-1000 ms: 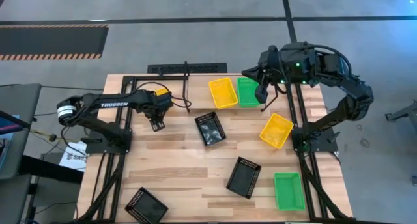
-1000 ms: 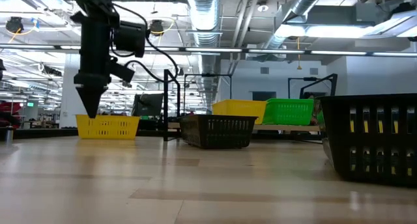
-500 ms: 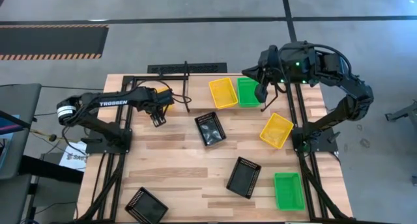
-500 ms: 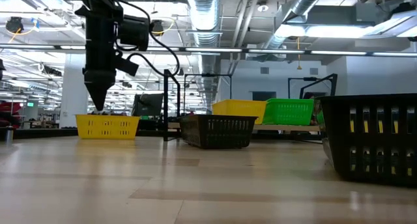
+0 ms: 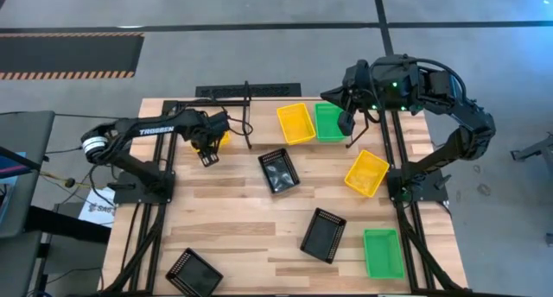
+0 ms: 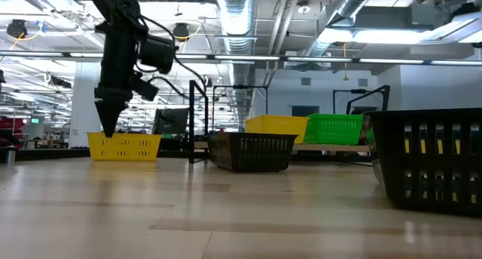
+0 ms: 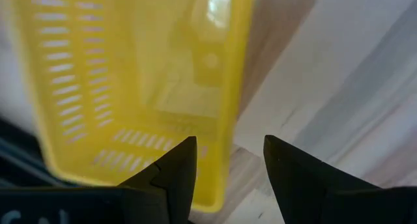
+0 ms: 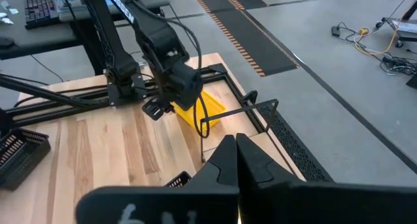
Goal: Stack baskets on shelf by color
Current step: Stack the left yellow bin on top of the yellow bin on the shelf
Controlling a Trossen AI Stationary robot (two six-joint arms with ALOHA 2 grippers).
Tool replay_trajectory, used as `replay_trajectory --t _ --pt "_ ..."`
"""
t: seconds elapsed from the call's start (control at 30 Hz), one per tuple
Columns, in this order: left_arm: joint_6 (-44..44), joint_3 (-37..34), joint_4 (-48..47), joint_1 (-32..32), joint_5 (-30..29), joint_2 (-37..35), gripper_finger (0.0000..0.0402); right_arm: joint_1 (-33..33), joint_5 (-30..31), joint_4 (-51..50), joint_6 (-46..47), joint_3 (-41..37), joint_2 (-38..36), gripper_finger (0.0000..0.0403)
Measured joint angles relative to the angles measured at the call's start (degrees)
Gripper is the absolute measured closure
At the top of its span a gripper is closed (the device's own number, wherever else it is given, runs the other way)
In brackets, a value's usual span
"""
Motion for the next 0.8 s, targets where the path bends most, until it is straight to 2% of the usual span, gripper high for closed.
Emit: replay_trajectory --t 0.2,0.27,0.33,0.43,0.6,0.8 --pt "1.1 0.0 1.2 0.0 -1.1 5.8 0.0237 0.0 0.0 0.0 0.2 0.0 0.0 0.0396" --pt "1.7 0.0 1.5 -0.2 -1.6 6.8 0.0255 0.0 0.0 0.0 0.2 0.0 0.0 0.0398" --pt "2.8 0.0 1.5 -0.8 -1.7 7.0 0.0296 0.0 0.0 0.0 0.2 0.0 0.0 0.0398" --pt "4.4 0.0 1.2 -2.3 -1.8 5.9 0.0378 0.0 0.0 -0.1 0.1 0.0 0.0 0.0397" --pt "1.2 0.0 -0.7 -5.8 -2.4 -1.2 0.0399 0.0 0.0 -0.2 0.0 0.0 0.0 0.0396" --pt "-9.1 1.8 -7.1 -10.7 -2.4 -17.5 0.0401 0.0 0.0 -0.2 -0.9 0.0 0.0 0.0400"
